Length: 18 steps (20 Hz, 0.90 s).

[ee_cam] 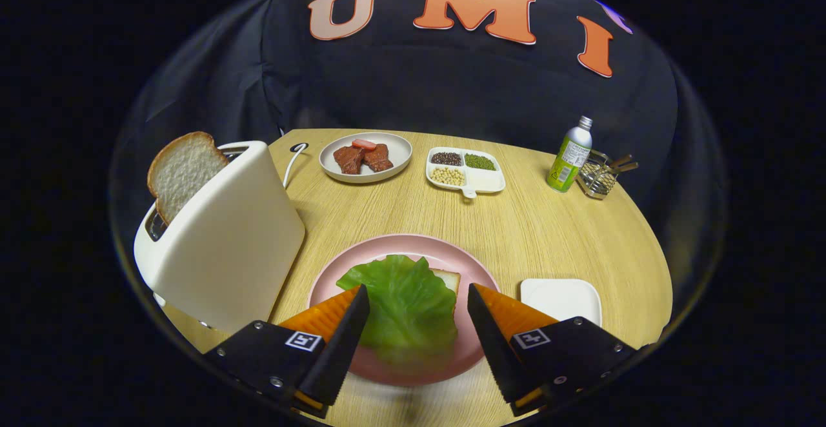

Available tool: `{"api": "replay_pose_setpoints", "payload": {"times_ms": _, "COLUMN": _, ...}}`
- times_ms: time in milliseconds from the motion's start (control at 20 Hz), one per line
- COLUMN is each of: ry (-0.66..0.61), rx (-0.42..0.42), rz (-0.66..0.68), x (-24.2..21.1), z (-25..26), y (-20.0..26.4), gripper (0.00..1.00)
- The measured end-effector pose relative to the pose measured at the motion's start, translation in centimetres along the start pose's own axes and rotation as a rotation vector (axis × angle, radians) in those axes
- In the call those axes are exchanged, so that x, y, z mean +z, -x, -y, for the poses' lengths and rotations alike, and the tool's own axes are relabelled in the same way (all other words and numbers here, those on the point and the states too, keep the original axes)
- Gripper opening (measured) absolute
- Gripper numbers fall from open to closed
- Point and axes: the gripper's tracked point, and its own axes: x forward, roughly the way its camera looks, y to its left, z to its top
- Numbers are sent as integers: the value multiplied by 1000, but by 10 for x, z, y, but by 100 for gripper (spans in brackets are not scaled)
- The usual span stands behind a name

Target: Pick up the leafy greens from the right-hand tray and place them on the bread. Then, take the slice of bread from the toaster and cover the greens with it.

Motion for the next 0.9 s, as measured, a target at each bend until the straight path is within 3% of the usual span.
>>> {"api": "replay_pose_setpoints", "payload": {"times_ms": 50, "ry": -11, "rx": 0, "rz": 6, "x": 5, "z": -2, "y": 2, "gripper": 98}}
{"api": "replay_pose_setpoints", "payload": {"times_ms": 900, "ry": -46, "rx": 72, "rz": 213, "x": 131, "z": -93, "y": 61, "gripper": 98}}
